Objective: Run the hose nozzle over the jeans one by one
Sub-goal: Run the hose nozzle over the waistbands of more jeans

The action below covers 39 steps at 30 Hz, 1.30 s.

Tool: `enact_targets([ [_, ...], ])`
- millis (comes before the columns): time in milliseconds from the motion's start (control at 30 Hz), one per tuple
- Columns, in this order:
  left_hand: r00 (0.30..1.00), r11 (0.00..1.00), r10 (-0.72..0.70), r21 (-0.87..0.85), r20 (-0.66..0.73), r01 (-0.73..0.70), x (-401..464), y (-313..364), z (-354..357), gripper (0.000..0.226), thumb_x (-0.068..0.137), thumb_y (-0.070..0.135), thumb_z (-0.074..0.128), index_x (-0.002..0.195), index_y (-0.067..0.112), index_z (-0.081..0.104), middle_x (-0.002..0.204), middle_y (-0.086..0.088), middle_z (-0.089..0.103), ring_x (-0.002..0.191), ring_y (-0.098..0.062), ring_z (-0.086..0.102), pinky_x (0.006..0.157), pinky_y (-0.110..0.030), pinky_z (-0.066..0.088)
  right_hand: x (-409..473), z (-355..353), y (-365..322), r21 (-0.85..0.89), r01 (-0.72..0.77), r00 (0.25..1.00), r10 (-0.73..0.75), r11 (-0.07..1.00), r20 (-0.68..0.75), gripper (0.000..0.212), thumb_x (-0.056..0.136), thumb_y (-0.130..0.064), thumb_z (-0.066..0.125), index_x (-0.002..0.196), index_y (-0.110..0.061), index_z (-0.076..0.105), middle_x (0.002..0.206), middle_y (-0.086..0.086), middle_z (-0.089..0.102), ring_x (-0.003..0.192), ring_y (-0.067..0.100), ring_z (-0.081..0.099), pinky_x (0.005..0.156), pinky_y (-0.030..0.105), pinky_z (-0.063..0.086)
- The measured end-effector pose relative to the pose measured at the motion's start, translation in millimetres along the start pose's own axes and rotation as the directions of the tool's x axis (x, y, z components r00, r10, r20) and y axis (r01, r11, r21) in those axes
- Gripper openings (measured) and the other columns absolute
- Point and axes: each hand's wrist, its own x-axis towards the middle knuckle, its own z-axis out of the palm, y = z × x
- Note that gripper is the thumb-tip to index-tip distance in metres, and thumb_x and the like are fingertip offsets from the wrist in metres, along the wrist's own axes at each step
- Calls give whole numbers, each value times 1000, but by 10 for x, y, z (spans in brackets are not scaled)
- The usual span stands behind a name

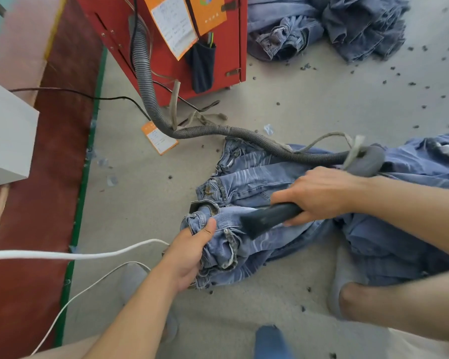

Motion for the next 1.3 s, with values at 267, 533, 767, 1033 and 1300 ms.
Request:
enact_targets([
  [267, 993, 956, -86, -276, 78, 104, -49, 274, -210, 52, 103, 40, 49, 135, 3, 64, 134, -22, 66, 124, -36, 65, 105, -52, 51, -17, -540, 182, 243, -122, 939, 192, 962, -287, 44, 81, -82, 46, 114, -51, 49, 67, -20, 59, 58, -3, 54, 51, 29, 45],
  [533, 980, 952, -11, -298, 197, 70, -85, 319, -206, 52, 107, 42, 38, 132, 9, 69, 139, -20, 63, 126, -34, 64, 94, -45, 58, 372, -536, -448, 181, 1, 989, 27, 983, -149, 37, 86, -74, 52, 113, -49, 49, 64, -22, 54, 55, -4, 50, 54, 32, 47],
  [767, 960, 934, 46, -353, 278, 57, -114, 477, -212, 69, 110, 51, 22, 148, 2, 51, 145, -23, 58, 132, -39, 58, 106, -53, 51, 284, -824, -295, 350, -76, 965, 157, 934, -210, 36, 85, -64, 65, 110, -41, 56, 69, -16, 64, 61, -1, 59, 63, 35, 54],
  [1033, 971, 839, 153, -544, 186, -28, 52, 655, -188, 86, 105, 60, 20, 131, -10, 63, 136, -29, 61, 125, -41, 62, 109, -50, 48, 455, -795, -648, 359, -55, 936, 173, 932, -305, 33, 91, -61, 64, 113, -39, 53, 72, -16, 61, 62, 5, 59, 63, 38, 54],
  [1300, 966, 984, -161, -107, -202, 141, 762, 314, -485, 28, 96, 17, 48, 74, 9, 62, 74, -8, 62, 68, -23, 59, 64, -35, 59, -31, -775, 117, 179, -321, 866, 365, 930, -342, 38, 87, -68, 58, 115, -44, 50, 67, -13, 58, 58, 14, 55, 54, 33, 43],
])
